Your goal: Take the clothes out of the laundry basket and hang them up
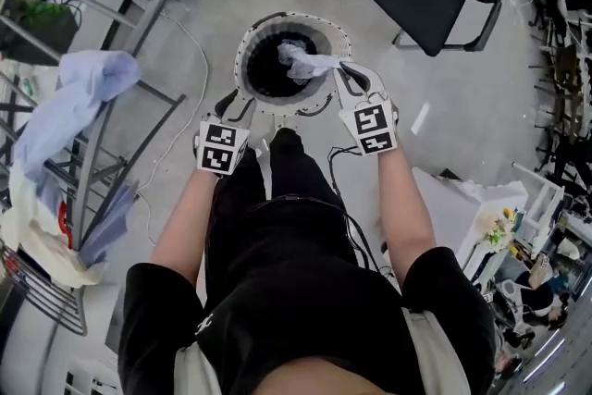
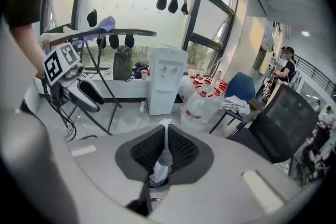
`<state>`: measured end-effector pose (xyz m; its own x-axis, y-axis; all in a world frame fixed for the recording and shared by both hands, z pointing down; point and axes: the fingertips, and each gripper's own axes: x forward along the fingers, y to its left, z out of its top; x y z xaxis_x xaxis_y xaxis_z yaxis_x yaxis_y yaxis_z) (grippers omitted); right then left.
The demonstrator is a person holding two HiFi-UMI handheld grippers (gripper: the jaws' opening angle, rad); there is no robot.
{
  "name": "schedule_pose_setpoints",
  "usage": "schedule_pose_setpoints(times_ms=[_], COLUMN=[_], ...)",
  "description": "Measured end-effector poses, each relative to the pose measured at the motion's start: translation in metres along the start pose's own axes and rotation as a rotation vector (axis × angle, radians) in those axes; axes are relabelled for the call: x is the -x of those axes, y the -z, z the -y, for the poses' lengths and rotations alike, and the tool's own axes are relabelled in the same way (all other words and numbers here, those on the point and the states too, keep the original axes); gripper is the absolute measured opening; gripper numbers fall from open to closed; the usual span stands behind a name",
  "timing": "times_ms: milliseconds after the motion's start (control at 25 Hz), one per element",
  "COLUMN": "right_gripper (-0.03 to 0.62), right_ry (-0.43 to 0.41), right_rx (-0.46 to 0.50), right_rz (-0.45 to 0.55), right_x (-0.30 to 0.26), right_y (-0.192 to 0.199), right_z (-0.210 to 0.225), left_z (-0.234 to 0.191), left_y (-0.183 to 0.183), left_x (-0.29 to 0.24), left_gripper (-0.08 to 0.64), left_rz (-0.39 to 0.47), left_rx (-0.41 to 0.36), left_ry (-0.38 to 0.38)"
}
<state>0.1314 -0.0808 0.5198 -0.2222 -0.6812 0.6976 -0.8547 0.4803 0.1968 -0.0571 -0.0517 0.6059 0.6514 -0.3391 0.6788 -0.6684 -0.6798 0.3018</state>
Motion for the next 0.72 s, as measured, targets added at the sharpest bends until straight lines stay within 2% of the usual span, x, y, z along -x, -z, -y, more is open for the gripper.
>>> schedule_pose_setpoints(times_ms=[200,360,520,720], right_gripper=[0.034,0.034,0.034,0.034], right_ry=[-0.002,-0.051,-0.103,-0.147], right_rx=[-0.026,-0.048,-0.103,-0.163], right_rz=[0.100,0.199,0.329,0.496], right_x=[0.050,0.091,0.126,0.168], right_y=[-0.058,-0.101,-0.145,-0.197], right_z=[0.007,0.002,0.004,0.011], left_z=[0.009,0.019,0.026,0.031], left_y=[-0.030,-0.043,-0.043,-0.041], left_x=[0.025,0.040,0.045,0.041], left_gripper=[0.173,0.175,0.181,0.200], left_rz=[0.029,0.039,0.024,-0.008], left_rx=[-0.070,-0.086,-0.097,-0.155], left_ry=[0.012,0.024,0.046,0.074])
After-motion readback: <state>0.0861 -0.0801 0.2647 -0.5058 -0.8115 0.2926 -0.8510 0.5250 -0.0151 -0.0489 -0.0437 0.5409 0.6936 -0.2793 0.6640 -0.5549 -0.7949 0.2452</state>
